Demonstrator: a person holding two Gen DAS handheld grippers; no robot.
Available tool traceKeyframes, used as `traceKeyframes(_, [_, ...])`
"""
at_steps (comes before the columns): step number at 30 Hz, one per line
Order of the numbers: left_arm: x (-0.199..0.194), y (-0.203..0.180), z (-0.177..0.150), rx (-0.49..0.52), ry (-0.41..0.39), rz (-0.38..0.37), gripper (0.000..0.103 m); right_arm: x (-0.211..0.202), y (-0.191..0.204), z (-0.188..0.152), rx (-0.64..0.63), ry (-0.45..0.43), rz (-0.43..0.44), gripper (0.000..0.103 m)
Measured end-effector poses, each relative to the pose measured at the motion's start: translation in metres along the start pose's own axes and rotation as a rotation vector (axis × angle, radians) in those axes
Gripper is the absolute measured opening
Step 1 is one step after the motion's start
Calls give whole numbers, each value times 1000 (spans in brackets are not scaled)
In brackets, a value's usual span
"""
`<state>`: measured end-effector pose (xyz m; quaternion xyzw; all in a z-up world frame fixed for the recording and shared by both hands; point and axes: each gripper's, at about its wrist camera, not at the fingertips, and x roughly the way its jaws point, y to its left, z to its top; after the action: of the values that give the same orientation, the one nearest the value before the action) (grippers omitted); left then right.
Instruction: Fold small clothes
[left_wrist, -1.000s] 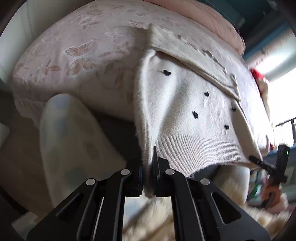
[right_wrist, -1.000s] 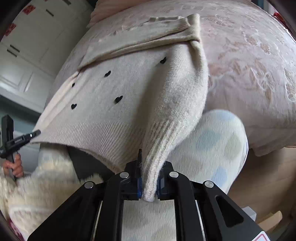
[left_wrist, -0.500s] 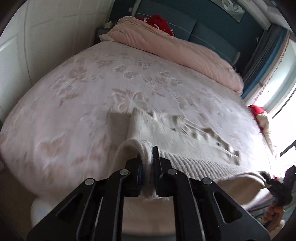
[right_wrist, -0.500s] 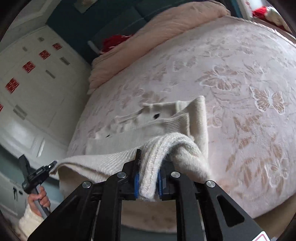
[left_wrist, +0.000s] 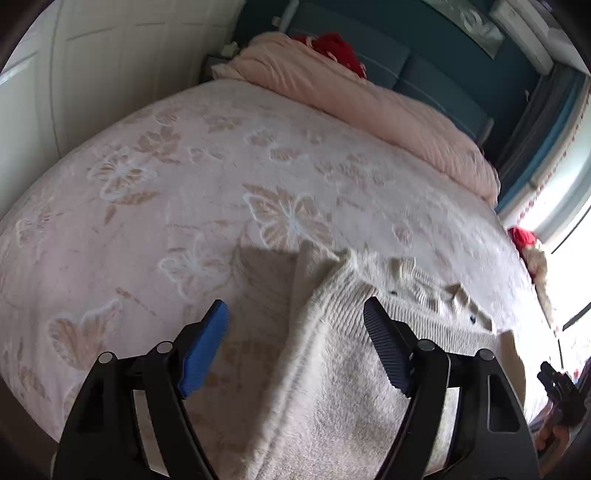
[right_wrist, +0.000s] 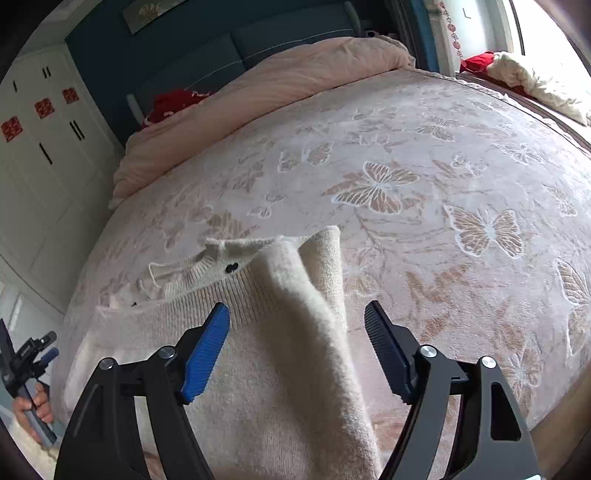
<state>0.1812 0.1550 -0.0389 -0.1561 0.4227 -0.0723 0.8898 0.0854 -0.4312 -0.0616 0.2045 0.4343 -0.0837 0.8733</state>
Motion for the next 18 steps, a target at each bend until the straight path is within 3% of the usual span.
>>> traceKeyframes(4, [42, -25, -5, 72, 97, 12, 75, 37, 7, -1, 3, 64, -3, 75])
traceKeyframes(7, [67, -34, -9, 66, 129, 24, 74, 56, 3, 1, 53, 76, 4, 74])
traceKeyframes(9, [81, -37, -10, 48, 158, 0, 58, 64, -1, 2, 108, 94, 57, 51])
traceKeyframes(11, [90, -40, -12, 49, 198, -38, 12, 70, -4, 2, 156, 125, 65, 12])
traceKeyframes(14, [77, -40, -9, 30, 158, -58, 10, 56, -1, 7, 161, 86, 96, 9])
traceKeyframes(18, [34, -52, 23, 6, 42, -107, 10, 10, 18, 39, 116, -72, 165, 8])
